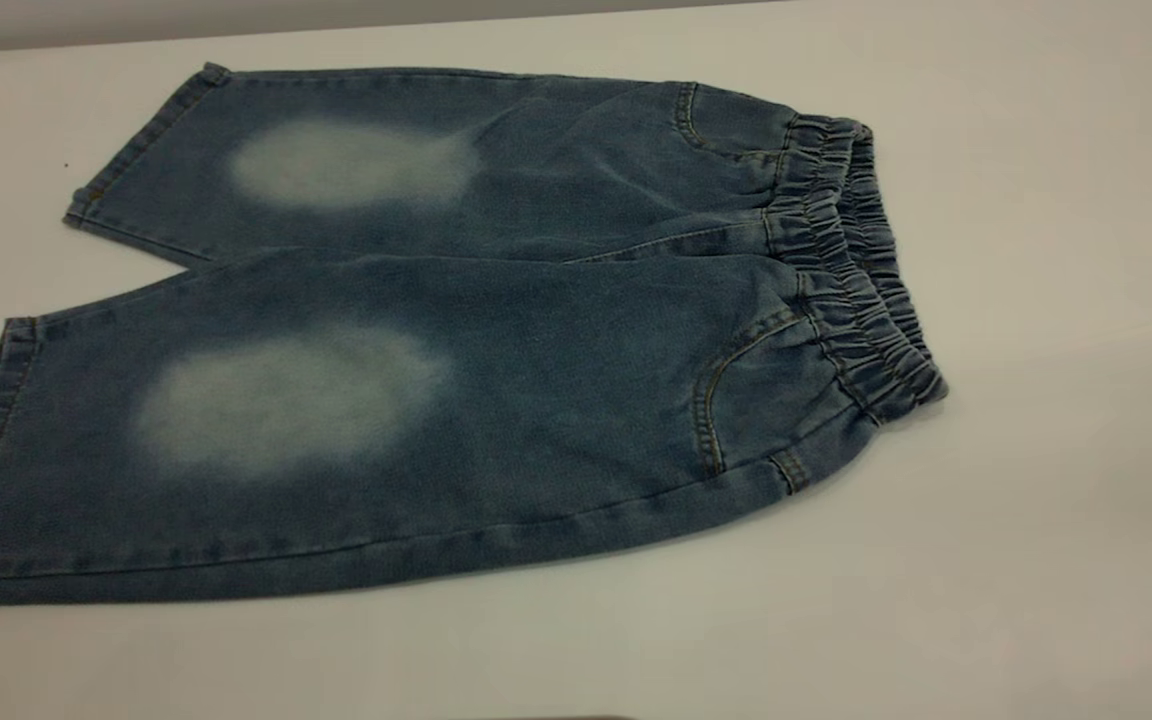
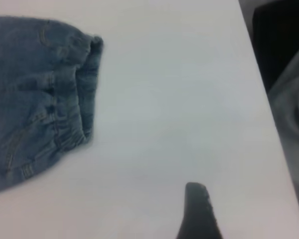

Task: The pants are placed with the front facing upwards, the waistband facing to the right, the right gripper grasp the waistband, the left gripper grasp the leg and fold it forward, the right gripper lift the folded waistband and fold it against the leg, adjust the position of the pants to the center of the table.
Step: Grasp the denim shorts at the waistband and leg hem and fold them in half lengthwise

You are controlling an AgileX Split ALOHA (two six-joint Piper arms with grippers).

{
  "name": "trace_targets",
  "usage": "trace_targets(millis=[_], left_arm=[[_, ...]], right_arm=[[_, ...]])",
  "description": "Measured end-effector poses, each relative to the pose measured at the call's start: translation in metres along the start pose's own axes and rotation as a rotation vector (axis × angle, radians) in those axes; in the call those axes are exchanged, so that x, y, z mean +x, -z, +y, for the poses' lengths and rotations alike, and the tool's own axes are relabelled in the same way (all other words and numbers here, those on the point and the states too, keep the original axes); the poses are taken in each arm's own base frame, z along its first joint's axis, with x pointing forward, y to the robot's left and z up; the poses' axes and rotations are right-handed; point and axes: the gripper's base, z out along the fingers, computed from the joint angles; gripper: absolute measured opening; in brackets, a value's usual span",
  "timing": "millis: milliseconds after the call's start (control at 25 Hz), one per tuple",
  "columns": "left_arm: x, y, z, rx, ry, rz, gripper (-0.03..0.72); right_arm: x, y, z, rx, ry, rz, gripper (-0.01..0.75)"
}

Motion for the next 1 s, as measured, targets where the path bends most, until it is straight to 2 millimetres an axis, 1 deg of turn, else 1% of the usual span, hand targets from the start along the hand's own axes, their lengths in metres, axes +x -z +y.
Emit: trace_targets(millis=[80,200,320,360,480,600,760,880,1000], left_arm=[[-0.011,-0.001,0.0,-0.001,0.023,0.013,0.452],[-0.038,-0.004,0.0,0.001,0.007,0.05,0.452],[-0.062,-0.023,0.002,0.006,-0.051,0.134,0.452],[-0.067,-0.031,0.003,0.011,-0.068,0.156,0.452],[-0.08,-0.064,0.005,0.028,-0.127,0.238,0.469],[-0.091,-0.101,0.006,0.071,-0.142,0.279,0.519],[-0.096,-0.152,0.005,0.151,-0.141,0.334,0.566],[-0.099,-0.181,0.002,0.214,-0.115,0.376,0.57],[-0.1,-0.204,0.001,0.257,-0.101,0.4,0.57]], right_arm=[[-0.008,-0.008,0.003,-0.001,-0.01,0.062,0.421],[-0.024,-0.024,0.01,-0.006,-0.012,0.156,0.421],[-0.039,-0.047,0.017,-0.026,-0.008,0.212,0.437],[-0.043,-0.056,0.02,-0.032,-0.01,0.233,0.449],[-0.054,-0.084,0.029,-0.078,-0.021,0.276,0.499],[-0.059,-0.117,0.04,-0.139,-0.077,0.346,0.546],[-0.054,-0.164,0.055,-0.226,-0.16,0.487,0.556],[-0.046,-0.195,0.064,-0.302,-0.197,0.549,0.557],[-0.039,-0.222,0.071,-0.369,-0.23,0.573,0.557]])
